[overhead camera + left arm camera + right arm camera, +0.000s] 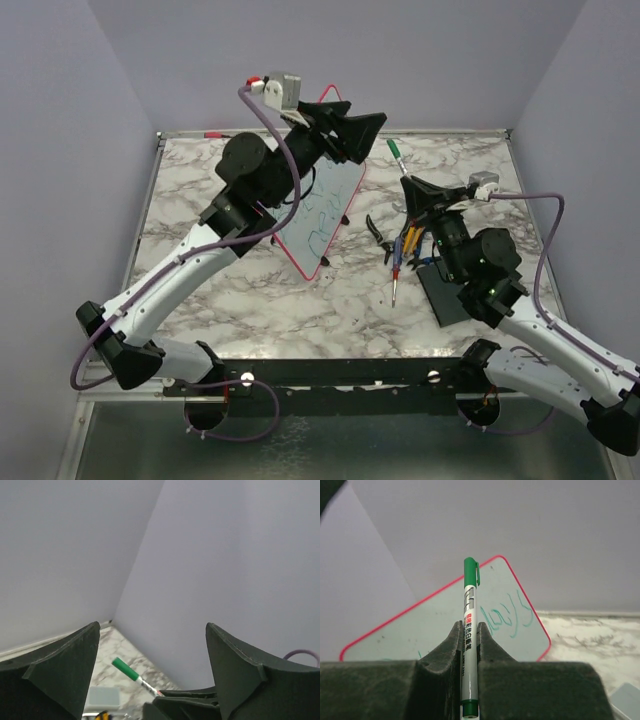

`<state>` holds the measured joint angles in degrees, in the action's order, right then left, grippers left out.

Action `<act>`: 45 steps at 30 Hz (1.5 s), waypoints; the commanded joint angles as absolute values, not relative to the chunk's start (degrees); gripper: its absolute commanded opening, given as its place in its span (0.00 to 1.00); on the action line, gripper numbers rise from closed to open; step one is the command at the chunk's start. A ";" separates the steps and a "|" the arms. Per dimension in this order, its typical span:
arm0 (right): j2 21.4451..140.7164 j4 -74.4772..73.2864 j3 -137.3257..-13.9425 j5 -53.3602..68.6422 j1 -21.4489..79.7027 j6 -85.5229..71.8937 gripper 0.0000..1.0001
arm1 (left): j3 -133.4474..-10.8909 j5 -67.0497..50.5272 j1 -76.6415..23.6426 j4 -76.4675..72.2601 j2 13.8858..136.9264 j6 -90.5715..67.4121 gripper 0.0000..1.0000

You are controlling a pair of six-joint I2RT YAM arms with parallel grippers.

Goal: Write a sentence on the whiteboard
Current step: Place the whiteboard marker at the center of the board, then reset both arms

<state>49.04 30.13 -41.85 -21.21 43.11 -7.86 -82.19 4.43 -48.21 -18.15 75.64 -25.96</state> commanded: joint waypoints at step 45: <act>66.26 10.59 -32.05 -23.36 41.99 -22.84 0.99 | -42.55 11.51 4.26 7.51 49.07 -9.19 0.99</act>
<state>70.67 13.58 -29.34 -15.09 43.03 -26.37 -43.16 11.62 4.38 7.84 50.09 -9.54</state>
